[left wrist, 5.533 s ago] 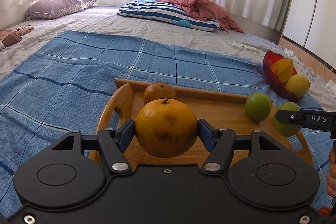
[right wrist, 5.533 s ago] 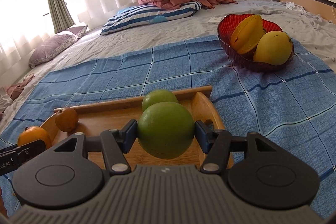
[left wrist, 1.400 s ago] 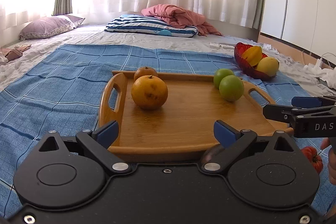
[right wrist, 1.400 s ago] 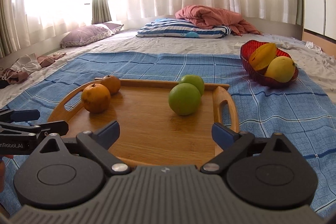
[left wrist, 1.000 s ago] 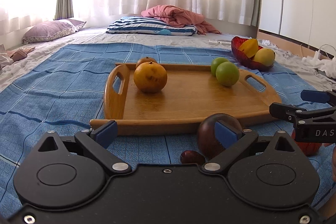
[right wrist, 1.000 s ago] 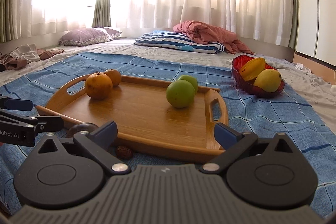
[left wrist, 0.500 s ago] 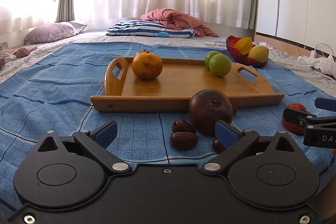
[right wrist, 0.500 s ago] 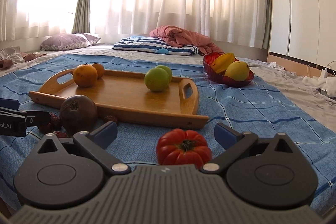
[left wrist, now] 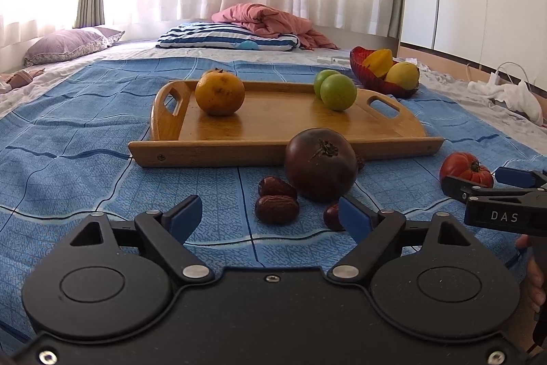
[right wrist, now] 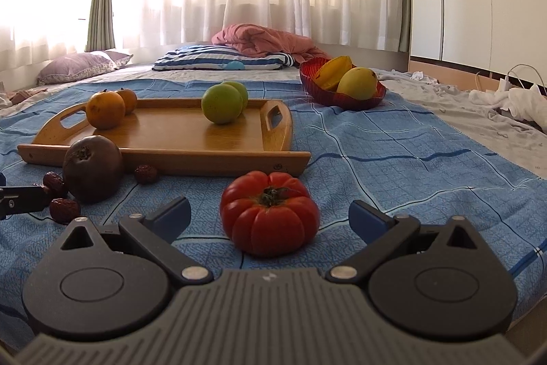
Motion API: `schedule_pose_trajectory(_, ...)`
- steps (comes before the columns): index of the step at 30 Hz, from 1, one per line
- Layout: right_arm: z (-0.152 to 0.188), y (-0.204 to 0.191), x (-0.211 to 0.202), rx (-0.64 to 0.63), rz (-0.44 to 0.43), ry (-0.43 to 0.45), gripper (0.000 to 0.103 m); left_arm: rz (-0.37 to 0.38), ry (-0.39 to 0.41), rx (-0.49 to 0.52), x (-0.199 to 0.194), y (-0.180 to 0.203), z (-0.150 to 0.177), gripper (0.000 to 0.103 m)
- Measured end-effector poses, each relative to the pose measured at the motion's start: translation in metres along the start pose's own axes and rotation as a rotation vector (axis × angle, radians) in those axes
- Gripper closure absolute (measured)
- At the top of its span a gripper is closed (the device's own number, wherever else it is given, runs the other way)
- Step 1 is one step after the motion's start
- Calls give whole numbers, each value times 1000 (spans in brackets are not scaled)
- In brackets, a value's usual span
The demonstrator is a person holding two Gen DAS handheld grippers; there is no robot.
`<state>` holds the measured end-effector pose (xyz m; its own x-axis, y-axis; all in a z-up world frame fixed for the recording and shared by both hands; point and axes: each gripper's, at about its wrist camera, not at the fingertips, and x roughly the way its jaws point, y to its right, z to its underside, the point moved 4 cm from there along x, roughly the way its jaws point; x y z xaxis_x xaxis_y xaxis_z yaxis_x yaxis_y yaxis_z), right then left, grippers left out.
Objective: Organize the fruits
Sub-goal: 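Grasp the red ribbed tomato with the right tool while the left tool grasps a brown date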
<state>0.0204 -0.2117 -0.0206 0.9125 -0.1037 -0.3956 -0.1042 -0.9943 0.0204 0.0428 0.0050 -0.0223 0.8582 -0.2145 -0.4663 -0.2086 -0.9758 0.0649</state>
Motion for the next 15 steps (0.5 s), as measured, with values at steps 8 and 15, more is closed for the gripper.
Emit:
schedule_pose_trajectory(8, 4, 1, 4, 30, 13, -26, 0, 4, -24, -4, 5, 1, 2, 33)
schedule_pose_trajectory(15, 5, -3, 4, 27, 21, -31, 5, 12, -29, -7, 7, 1, 1, 44)
